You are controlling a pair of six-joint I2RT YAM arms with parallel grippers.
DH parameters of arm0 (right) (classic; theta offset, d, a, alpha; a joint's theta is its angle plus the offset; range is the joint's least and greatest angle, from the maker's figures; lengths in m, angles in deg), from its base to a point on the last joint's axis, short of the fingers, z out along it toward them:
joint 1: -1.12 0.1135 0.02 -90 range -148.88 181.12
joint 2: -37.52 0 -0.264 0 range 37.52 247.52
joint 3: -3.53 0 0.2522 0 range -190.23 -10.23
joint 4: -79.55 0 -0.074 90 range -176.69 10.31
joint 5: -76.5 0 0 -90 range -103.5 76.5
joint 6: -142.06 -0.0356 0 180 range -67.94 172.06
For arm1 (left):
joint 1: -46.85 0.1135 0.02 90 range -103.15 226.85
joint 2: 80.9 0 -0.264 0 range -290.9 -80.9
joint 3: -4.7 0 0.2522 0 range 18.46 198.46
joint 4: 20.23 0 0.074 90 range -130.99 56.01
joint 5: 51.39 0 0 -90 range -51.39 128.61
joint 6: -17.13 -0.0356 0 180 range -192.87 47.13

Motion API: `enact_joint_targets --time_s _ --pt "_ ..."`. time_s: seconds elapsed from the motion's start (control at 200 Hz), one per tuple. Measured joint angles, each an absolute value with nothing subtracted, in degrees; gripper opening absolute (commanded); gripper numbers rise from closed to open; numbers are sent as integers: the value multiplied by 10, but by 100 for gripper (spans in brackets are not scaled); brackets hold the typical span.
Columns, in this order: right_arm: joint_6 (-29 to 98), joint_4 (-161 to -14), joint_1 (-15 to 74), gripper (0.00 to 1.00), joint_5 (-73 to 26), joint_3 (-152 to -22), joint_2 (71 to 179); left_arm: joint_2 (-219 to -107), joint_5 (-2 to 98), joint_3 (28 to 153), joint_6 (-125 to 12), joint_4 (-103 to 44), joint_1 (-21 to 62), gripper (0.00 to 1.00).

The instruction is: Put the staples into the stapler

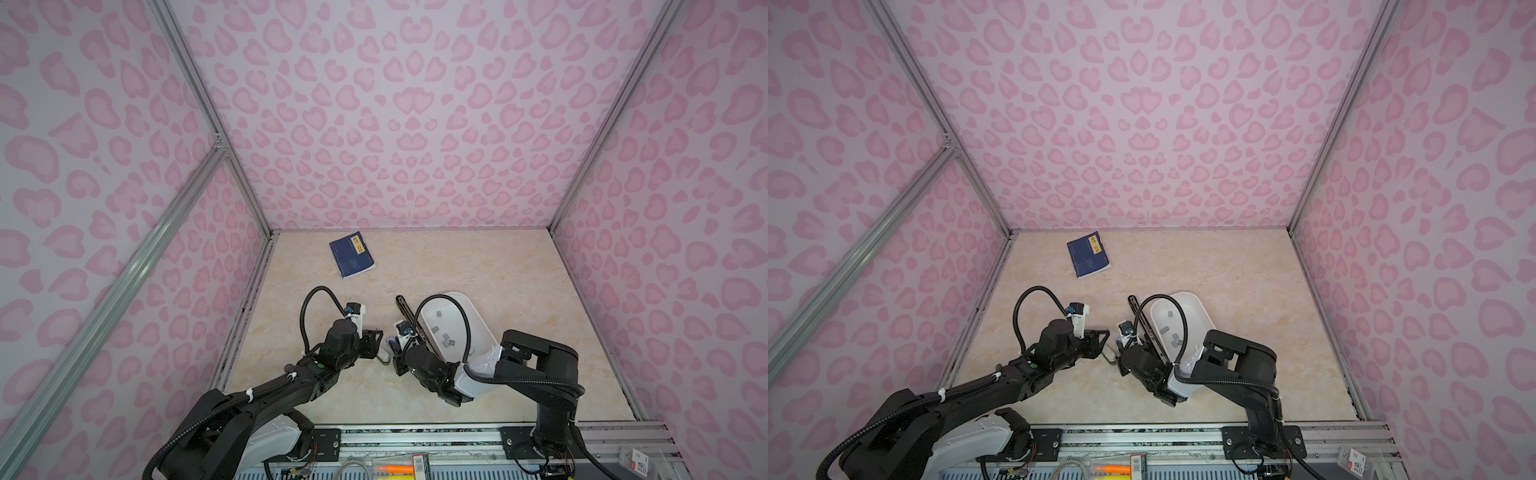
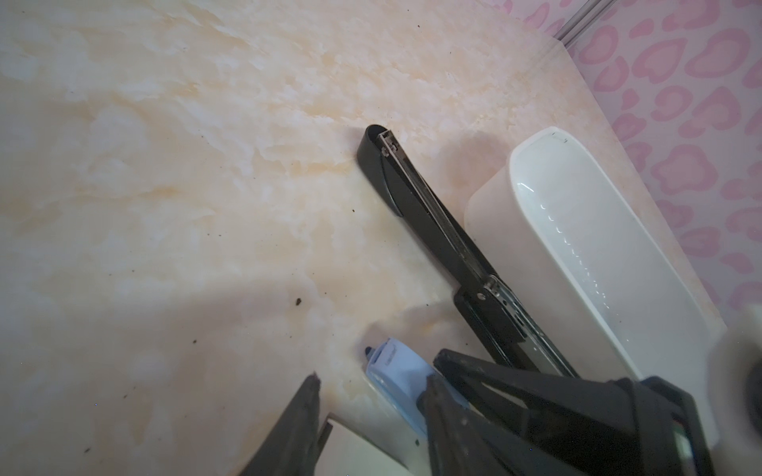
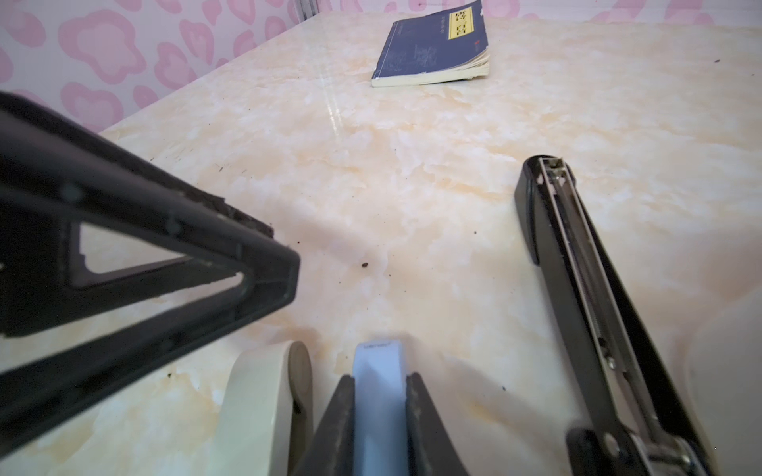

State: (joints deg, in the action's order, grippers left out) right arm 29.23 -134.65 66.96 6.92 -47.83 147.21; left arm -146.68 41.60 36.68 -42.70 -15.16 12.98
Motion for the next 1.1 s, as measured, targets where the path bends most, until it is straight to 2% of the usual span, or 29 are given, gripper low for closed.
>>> enact_joint_targets --time_s 0.375,0.595,0.75,0.93,1.1 --pt "266 -1446 674 21 89 -457 1511 -1488 416 367 -427 -150 130 44" --pt "246 -1462 676 16 90 -457 1516 -1516 416 371 -427 -141 130 43" --pt "240 -1446 678 16 87 -466 1507 -1525 416 378 -427 -133 129 43" --pt "240 -1355 677 16 79 -498 1487 -1523 416 379 -427 -130 129 44" --pt "222 -1402 669 15 73 -498 1522 -1539 416 381 -427 -125 129 43"
